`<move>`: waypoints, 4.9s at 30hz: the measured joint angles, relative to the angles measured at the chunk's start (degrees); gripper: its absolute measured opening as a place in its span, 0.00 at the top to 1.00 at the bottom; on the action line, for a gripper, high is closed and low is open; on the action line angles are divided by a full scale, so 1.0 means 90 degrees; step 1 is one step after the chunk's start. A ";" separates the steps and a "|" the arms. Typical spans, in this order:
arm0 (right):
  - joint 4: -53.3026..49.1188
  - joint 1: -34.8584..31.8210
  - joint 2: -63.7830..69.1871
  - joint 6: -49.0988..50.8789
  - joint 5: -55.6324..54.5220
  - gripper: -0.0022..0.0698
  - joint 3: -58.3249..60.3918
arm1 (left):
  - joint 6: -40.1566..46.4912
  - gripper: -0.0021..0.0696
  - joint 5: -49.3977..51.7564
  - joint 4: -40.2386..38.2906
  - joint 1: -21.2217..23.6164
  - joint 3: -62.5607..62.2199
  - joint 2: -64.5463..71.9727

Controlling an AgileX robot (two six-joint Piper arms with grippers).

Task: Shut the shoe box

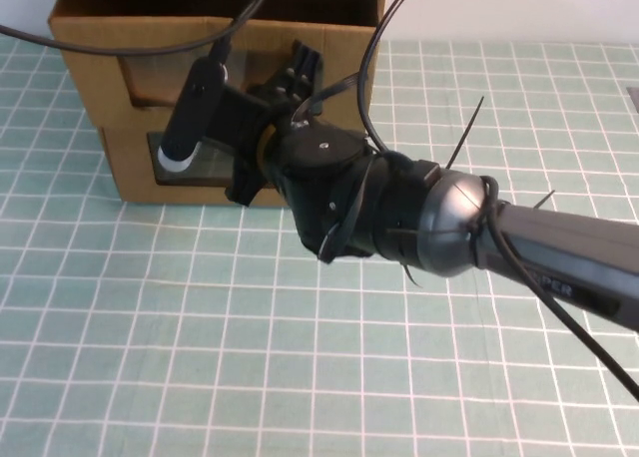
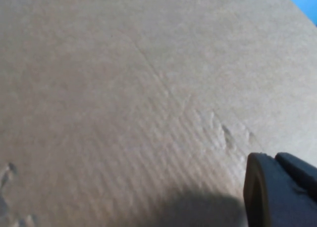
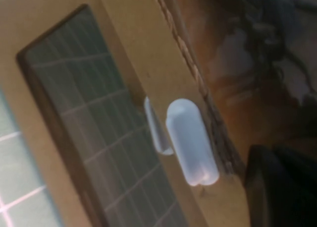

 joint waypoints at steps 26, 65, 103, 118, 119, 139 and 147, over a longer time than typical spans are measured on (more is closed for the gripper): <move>0.1298 -0.0487 0.0264 0.0040 -0.0998 0.99 -0.0680 | 0.0311 0.98 0.0117 -0.0283 0.0000 0.0000 -0.0043; 0.7425 -0.2536 -0.7333 -0.1611 0.0301 0.99 0.4163 | -0.0334 0.98 -0.1667 0.1864 0.0000 0.6550 -0.7866; 0.7000 -0.2536 -1.0958 -0.1048 -0.0680 0.99 0.8896 | -0.0763 0.98 -0.3185 0.1852 0.0000 1.0295 -1.0442; 0.7000 -0.2536 -1.0958 -0.1048 -0.0680 0.99 0.8896 | -0.2850 0.98 -0.4108 0.4527 0.0000 1.2244 -1.1929; 0.7000 -0.2536 -1.0958 -0.1048 -0.0680 0.99 0.8896 | -0.2942 0.98 -0.4121 0.4614 0.0000 1.2360 -1.1941; 0.7000 -0.2536 -1.0958 -0.1048 -0.0680 0.99 0.8896 | -0.3162 0.98 -0.3722 0.4764 0.0000 1.2557 -1.1956; 0.7000 -0.2536 -1.0958 -0.1048 -0.0680 0.99 0.8896 | -0.3162 0.98 -0.3722 0.4778 0.0000 1.2557 -1.1956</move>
